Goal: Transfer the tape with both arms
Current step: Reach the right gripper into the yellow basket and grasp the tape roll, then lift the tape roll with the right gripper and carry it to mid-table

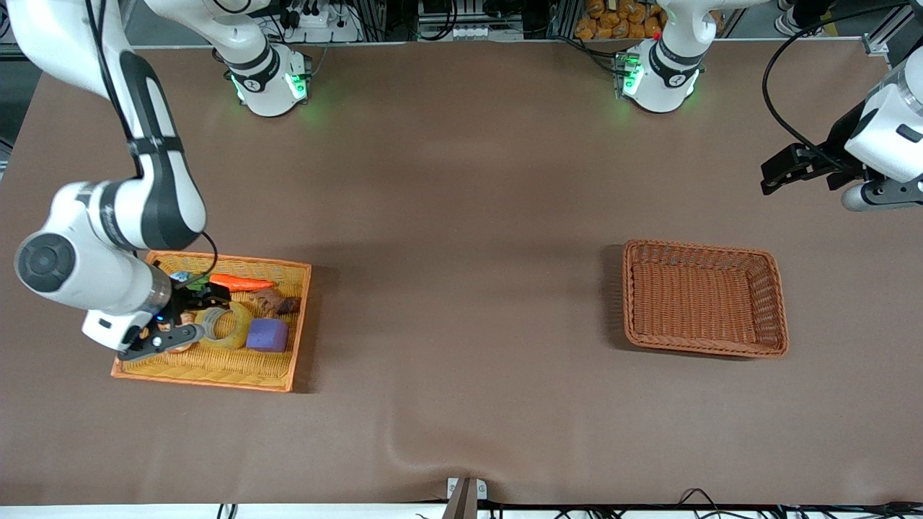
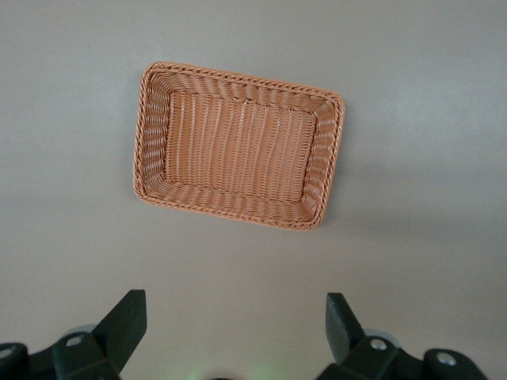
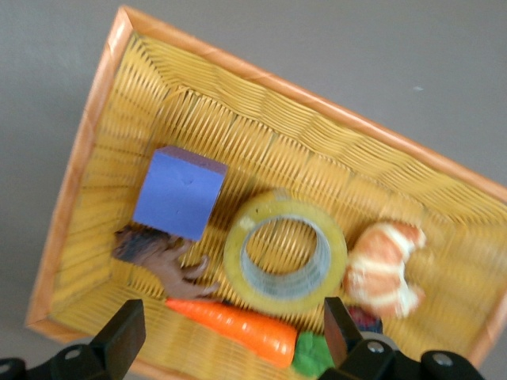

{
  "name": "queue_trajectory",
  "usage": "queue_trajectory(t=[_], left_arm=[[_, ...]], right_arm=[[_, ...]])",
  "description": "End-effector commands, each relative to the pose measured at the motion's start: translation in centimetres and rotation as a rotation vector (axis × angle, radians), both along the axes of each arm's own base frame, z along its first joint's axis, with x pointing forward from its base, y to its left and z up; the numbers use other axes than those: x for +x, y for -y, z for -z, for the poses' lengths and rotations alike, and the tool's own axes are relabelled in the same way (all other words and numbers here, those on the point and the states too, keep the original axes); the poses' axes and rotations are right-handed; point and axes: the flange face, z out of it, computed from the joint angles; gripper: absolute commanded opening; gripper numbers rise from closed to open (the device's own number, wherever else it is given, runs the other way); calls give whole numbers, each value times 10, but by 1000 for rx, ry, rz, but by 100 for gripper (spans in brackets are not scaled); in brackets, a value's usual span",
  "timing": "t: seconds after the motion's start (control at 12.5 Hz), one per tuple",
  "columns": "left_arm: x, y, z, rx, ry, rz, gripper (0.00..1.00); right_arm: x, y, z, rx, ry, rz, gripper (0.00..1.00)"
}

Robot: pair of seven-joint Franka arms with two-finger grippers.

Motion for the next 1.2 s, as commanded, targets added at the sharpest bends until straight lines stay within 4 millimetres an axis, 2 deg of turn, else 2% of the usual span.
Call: queue_trajectory(t=[0.0,0.08,0.4,0.72,0.8,0.88,0.96,1.04,1.12], left_arm=[[4,1,4,24,-8,24,100],[4,1,3,24,-6,24,100],[4,3,3,24,-6,27,100],[4,2,3,25,-6,27,100],[4,3,4,25,-8,29,100],[4,3,4,25,-8,29,100],[4,2,4,25,-8,27,100],[4,2,4,25,-8,27,100],[4,4,4,25,-8,30,100]], right_arm=[[12,23,49,54,10,-186,100],[12,38,65,74,2,-257,100],[-7,27,96,120,-53,-273,100],[-10,25,103,122,-62,-283,100],[-14,26,116,121,-79,-281,81],[-15,28,120,119,-77,-262,37],[-15,28,120,120,-77,-258,29],[-14,28,120,126,-72,-249,11],[-15,27,121,131,-75,-246,0]])
